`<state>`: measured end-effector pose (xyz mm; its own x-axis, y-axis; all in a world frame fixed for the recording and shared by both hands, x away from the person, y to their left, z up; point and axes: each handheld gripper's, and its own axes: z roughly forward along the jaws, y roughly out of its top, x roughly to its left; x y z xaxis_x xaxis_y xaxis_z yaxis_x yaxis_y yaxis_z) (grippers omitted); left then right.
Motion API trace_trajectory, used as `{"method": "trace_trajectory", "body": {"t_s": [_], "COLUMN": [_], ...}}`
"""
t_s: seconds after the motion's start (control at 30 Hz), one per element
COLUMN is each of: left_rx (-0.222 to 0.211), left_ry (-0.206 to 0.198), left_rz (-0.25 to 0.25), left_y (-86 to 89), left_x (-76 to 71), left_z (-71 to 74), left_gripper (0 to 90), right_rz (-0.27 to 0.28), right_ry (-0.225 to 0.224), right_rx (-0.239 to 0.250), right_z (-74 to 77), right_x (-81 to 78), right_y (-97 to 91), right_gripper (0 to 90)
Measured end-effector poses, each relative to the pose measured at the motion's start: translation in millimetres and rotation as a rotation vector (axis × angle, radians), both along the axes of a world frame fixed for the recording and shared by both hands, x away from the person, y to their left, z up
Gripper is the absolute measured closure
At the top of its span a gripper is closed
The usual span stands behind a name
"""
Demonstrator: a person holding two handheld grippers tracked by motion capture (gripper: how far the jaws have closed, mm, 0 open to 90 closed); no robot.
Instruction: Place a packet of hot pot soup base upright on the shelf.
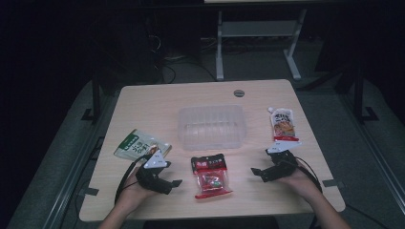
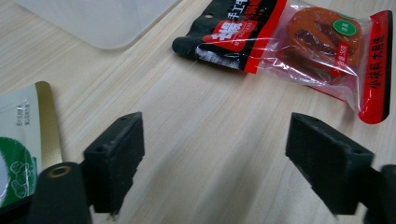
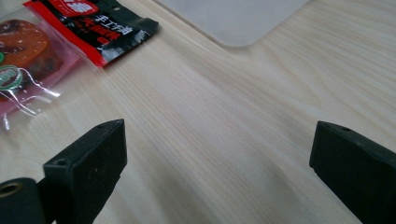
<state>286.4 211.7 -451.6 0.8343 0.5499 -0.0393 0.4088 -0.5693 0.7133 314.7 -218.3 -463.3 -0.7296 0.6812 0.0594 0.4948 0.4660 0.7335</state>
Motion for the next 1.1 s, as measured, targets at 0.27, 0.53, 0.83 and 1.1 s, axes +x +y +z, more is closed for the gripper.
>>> {"method": "trace_trajectory", "body": {"t_s": [0.27,0.53,0.83,1.1], "left_rx": [-0.046,-0.094,-0.110,-0.106], "left_ry": [0.021,0.045,0.068,0.062], "left_rz": [0.014,0.005,-0.037,-0.079], "left_y": [-1.9,-8.8,-32.4,-50.8], "left_x": [-3.2,-4.0,-6.8,-7.0], "left_z": [10.2,21.7,31.0,34.5], "left_gripper": [43.9,77.1,89.6,89.6], "right_rz": [-0.012,-0.016,-0.019,-0.036], "right_ry": [-0.016,-0.009,-0.005,-0.011], "right_rx": [0.014,0.025,0.026,0.047], "right_z": [3.4,3.8,3.4,6.1], "right_x": [-1.3,-0.7,-1.2,-2.4], "right_y": [0.4,-0.3,-0.2,-3.4], "right_gripper": [3.6,3.6,3.8,4.0]}}
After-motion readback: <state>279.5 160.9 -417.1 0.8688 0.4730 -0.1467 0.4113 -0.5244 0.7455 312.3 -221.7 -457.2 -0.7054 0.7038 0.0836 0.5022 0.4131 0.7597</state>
